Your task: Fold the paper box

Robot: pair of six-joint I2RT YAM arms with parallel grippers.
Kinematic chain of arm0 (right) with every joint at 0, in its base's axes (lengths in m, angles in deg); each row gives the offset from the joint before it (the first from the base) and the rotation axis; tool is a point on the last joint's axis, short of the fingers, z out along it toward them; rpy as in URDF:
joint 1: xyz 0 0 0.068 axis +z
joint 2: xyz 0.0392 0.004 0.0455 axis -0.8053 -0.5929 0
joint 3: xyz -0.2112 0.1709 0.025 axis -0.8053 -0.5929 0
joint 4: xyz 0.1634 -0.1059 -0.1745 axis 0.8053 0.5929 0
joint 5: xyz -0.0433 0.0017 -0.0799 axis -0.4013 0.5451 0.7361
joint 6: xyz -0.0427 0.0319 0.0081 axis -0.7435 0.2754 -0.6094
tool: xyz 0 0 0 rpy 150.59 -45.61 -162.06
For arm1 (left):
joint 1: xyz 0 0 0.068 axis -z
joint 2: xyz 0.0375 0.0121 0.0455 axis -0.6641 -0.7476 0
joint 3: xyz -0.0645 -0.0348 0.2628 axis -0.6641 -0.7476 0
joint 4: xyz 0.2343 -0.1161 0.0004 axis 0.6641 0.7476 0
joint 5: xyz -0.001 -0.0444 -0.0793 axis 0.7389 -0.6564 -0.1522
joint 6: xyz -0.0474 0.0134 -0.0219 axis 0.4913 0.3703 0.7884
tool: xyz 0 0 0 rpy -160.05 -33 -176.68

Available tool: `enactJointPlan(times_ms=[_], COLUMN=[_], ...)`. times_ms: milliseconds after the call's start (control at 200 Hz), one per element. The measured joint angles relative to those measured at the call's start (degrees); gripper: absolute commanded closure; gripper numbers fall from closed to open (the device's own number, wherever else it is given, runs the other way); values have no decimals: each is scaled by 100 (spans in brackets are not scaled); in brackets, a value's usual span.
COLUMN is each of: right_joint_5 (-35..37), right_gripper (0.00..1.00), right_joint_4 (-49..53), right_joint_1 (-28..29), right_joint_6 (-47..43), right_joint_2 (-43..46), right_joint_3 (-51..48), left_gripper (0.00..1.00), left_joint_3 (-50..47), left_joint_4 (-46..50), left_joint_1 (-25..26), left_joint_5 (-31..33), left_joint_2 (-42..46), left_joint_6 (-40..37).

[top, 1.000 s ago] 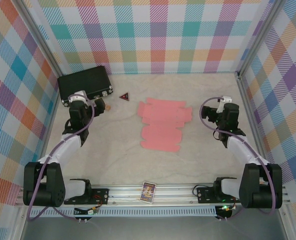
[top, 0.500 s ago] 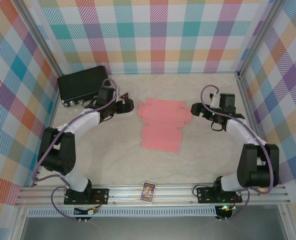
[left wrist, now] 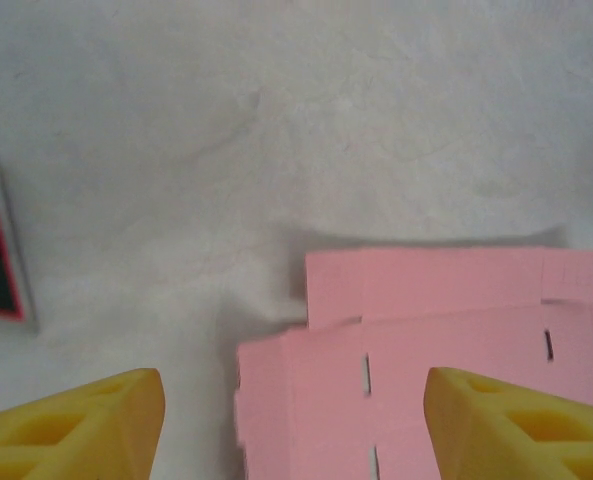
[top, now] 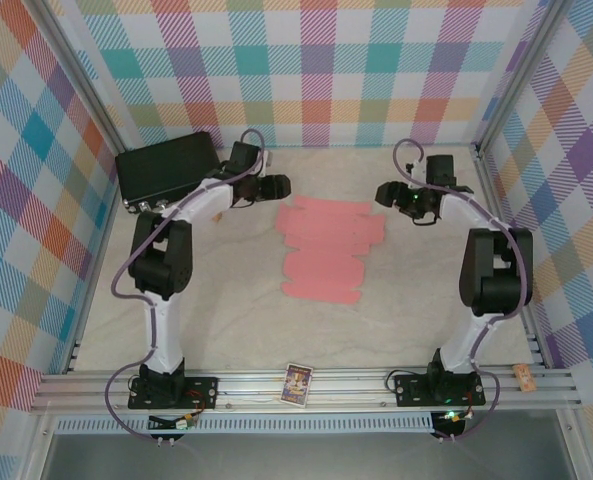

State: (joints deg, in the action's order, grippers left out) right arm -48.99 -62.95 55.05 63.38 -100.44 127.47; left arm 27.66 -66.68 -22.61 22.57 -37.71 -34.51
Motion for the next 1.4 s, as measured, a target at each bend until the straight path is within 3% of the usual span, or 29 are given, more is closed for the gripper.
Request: enactJointPlan(times_ms=[200, 600, 1400], right_joint_5=[90, 168, 358], right_gripper=[41, 48, 55], right_joint_4=[531, 1250, 1598], right_joint_1=[175, 332, 463], right_joint_6=[-2, 20, 170], right_joint_2=[-743, -1589, -2050], right_joint_3=[964, 1980, 2256], left_gripper=[40, 40, 51], left_joint_3=[1445, 2942, 3193], left_joint_4=[625, 1609, 1814], left_joint_1=[31, 85, 155], left_joint_5=[-149, -494, -929], left_joint_2=[-999, -1902, -2476], left_joint_6=[26, 31, 240])
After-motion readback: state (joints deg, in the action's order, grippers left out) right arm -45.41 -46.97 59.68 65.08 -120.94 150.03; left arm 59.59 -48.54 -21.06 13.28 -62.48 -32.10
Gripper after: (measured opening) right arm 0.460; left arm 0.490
